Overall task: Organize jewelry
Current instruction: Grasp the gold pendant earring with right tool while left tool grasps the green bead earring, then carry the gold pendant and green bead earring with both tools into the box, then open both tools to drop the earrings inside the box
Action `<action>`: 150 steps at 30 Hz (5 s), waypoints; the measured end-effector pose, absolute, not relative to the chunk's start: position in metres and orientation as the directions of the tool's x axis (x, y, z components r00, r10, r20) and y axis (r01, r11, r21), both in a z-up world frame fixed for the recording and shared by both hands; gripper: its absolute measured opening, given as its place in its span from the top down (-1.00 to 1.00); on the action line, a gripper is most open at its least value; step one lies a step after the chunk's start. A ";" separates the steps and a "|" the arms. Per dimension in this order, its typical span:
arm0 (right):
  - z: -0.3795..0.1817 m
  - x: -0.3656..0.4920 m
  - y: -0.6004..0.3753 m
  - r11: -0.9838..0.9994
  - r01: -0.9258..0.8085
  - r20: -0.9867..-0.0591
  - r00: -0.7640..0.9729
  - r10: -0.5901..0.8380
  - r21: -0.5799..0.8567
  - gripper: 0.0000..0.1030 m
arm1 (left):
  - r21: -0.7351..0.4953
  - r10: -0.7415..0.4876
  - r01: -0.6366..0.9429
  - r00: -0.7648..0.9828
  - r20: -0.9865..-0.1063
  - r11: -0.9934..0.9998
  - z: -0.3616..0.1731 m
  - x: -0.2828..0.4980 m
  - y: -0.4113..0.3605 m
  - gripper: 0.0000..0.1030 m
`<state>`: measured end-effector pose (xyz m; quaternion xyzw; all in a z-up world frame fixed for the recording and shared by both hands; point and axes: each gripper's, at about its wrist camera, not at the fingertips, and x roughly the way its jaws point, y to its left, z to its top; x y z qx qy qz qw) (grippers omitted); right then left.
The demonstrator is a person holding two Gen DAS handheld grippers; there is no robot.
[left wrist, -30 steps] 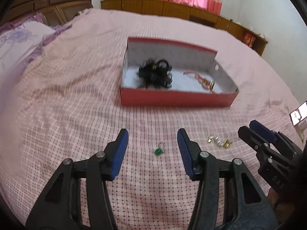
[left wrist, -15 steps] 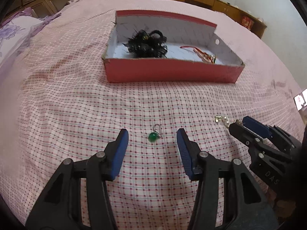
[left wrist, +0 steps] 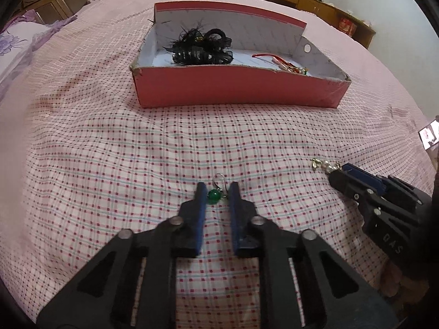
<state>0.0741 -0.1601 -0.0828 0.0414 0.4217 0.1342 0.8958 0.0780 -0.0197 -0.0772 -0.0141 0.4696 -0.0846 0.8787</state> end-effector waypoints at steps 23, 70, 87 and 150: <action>-0.072 0.042 -0.176 0.949 -0.211 -0.712 0.627 0.315 0.234 0.65 | -0.166 -0.222 0.149 0.591 -0.776 0.975 -0.055 0.058 -0.019 0.88; 0.025 0.060 -0.166 0.931 -0.289 -0.463 0.809 0.361 0.222 0.65 | -0.117 -0.193 0.154 0.808 -0.556 0.981 0.030 0.084 -0.031 0.88; 0.037 0.112 -0.166 0.948 -0.248 -0.413 0.856 0.310 0.197 0.65 | -0.117 -0.163 0.121 0.859 -0.485 0.986 0.038 0.128 -0.033 0.88; 0.004 0.163 -0.175 0.962 -0.173 -0.559 0.786 0.265 0.213 0.07 | -0.124 -0.096 0.021 0.764 -0.638 0.992 0.002 0.168 -0.024 0.25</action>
